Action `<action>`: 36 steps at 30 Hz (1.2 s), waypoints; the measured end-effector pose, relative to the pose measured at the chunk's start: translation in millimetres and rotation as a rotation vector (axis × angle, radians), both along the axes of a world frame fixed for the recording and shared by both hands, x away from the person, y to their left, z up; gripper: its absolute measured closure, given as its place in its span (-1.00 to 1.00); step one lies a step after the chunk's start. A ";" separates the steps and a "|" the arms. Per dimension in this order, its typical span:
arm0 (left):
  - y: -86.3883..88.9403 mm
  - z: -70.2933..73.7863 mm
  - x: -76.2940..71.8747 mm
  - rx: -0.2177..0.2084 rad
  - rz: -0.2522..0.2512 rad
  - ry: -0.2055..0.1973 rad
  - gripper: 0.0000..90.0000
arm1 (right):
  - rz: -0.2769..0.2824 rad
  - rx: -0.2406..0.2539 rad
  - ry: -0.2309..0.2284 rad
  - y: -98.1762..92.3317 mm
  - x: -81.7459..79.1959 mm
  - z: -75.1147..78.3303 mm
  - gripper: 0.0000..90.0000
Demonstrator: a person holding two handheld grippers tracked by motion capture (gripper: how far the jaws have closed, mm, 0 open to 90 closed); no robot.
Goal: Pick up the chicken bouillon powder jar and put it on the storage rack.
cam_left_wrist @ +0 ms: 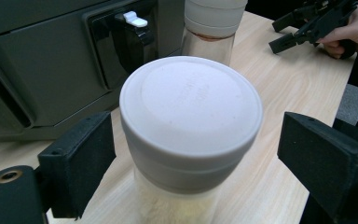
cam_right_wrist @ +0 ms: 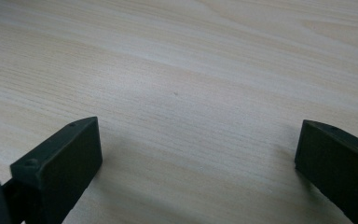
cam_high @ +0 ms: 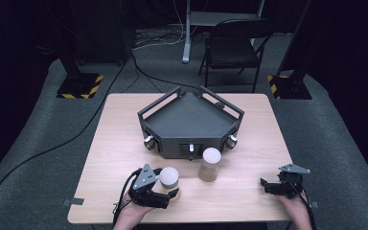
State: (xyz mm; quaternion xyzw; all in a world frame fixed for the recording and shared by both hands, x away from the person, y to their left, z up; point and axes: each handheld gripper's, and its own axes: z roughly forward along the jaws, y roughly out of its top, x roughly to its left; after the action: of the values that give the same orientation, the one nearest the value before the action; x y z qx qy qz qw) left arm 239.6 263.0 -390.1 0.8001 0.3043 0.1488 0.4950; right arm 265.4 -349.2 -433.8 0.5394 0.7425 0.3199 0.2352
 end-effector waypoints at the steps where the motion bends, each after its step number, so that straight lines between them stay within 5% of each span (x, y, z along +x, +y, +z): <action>1: -1.4 -0.9 1.0 0.000 0.000 0.001 -0.73 | 0.000 0.000 0.000 0.0 0.0 0.0 -1.00; 16: -17.5 -12.9 9.4 0.003 0.033 -0.016 -0.27 | 0.002 0.000 0.000 -0.4 -0.2 -0.1 -1.00; 27: -18.8 -7.8 10.7 0.012 0.042 0.002 -0.26 | 0.007 0.000 0.000 -1.1 0.1 0.1 -1.00; 36: -11.2 9.4 10.0 -0.020 0.056 -0.010 -0.26 | 0.008 0.000 0.000 -0.9 0.0 0.0 -1.00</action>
State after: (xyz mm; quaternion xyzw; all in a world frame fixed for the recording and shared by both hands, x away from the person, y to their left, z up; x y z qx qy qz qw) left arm 249.6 251.9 -380.8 0.7856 0.3256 0.1639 0.5000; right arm 265.4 -350.1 -433.8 0.5364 0.7447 0.3209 0.2339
